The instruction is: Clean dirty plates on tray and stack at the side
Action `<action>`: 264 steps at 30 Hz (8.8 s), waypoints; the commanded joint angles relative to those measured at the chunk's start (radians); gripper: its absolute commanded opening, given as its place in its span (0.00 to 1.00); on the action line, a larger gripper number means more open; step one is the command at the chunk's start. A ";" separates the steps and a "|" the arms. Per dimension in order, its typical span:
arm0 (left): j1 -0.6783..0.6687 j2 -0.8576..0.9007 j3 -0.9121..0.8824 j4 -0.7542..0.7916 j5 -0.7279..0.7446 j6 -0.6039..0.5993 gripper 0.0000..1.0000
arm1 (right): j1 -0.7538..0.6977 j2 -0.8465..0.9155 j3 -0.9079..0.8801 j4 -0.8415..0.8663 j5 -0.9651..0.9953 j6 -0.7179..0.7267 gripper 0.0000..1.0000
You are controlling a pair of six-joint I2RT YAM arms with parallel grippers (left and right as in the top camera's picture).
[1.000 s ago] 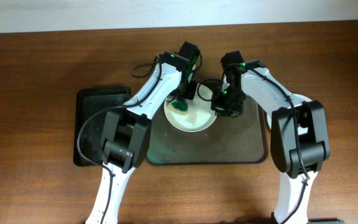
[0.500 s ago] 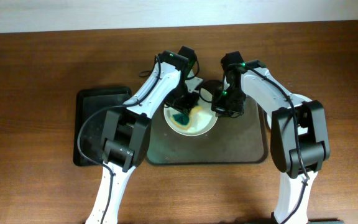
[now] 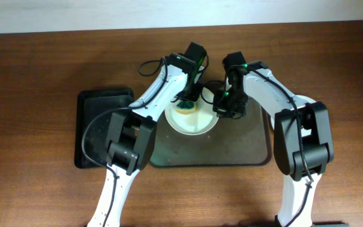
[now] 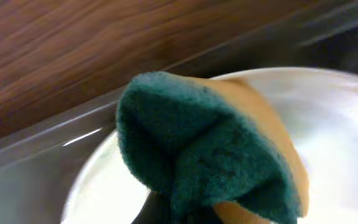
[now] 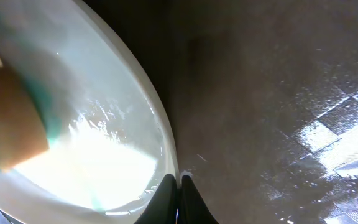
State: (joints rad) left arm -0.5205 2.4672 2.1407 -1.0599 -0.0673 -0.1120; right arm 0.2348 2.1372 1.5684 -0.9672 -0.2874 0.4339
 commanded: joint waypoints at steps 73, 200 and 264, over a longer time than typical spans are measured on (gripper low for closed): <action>0.493 0.009 0.531 -0.445 0.076 0.087 0.00 | 0.681 -0.438 0.008 -0.275 1.785 0.103 0.04; 0.480 -0.626 -0.602 0.182 -0.056 -0.043 1.00 | -0.599 -0.450 0.024 -0.320 0.140 -0.247 0.98; 0.537 -0.755 -0.524 0.153 -0.121 -0.026 1.00 | -0.219 -2.134 -1.558 0.980 0.262 -0.325 0.98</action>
State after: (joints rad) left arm 0.0181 1.7222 1.6024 -0.9089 -0.1772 -0.1505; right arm 0.0067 0.0322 0.0551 0.0013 -0.0490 0.1078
